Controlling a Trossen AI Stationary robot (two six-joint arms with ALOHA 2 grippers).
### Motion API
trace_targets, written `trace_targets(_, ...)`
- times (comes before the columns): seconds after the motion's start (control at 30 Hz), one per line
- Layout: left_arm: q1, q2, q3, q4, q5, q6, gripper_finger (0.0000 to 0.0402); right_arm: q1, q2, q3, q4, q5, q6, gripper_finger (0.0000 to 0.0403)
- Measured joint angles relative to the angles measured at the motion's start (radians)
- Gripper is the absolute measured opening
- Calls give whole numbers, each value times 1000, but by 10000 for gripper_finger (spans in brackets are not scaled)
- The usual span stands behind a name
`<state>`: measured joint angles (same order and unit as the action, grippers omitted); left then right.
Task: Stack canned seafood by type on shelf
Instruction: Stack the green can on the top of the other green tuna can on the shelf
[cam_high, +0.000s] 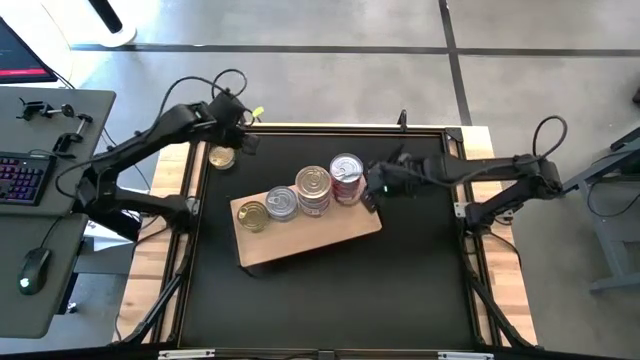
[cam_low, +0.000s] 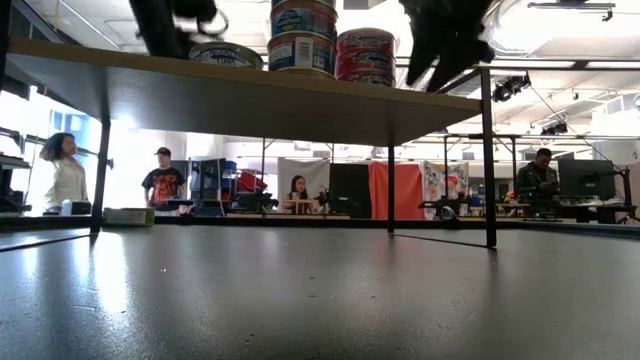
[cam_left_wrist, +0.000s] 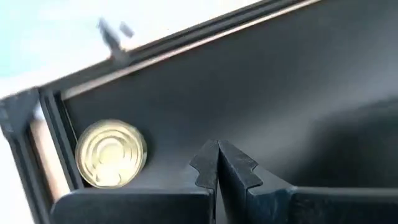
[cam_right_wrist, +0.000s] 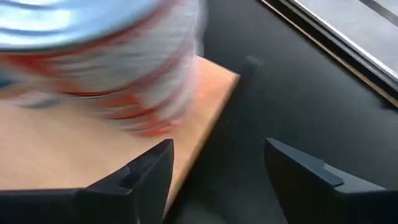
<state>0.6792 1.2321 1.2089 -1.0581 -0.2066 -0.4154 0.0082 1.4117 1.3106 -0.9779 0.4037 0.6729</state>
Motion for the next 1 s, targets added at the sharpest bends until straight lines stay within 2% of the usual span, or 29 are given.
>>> trace_targets(0.13, 78, 27, -127, 34, 8, -97, 0, -124, 0, -24, 46, -145, -171, 238)
trace_targets(0.23, 104, 53, -203, 47, -37, -162, 0, -198, 0, -74, 149, -296, -277, 238)
trace_targets(0.33, 112, 81, -265, 79, -86, -220, 0, -250, 0, -128, 236, -436, -314, 238)
trace_targets(0.43, 120, 110, -306, 141, -122, -252, 0, -276, 0, -153, 257, -507, -316, 238)
trace_targets(0.57, 133, 159, -326, 197, -162, -272, 0, -279, 0, -148, 263, -532, -312, 238)
trace_targets(0.73, 156, 229, -350, 272, -172, -264, 0, -278, 0, -99, 217, -514, -253, 238)
trace_targets(0.87, 169, 279, -365, 329, -172, -260, 0, -279, 0, -49, 99, -449, -259, 238)
trace_targets(1.0, 171, 284, -365, 350, -178, -188, 0, -279, -1, -16, -31, -419, -233, 238)
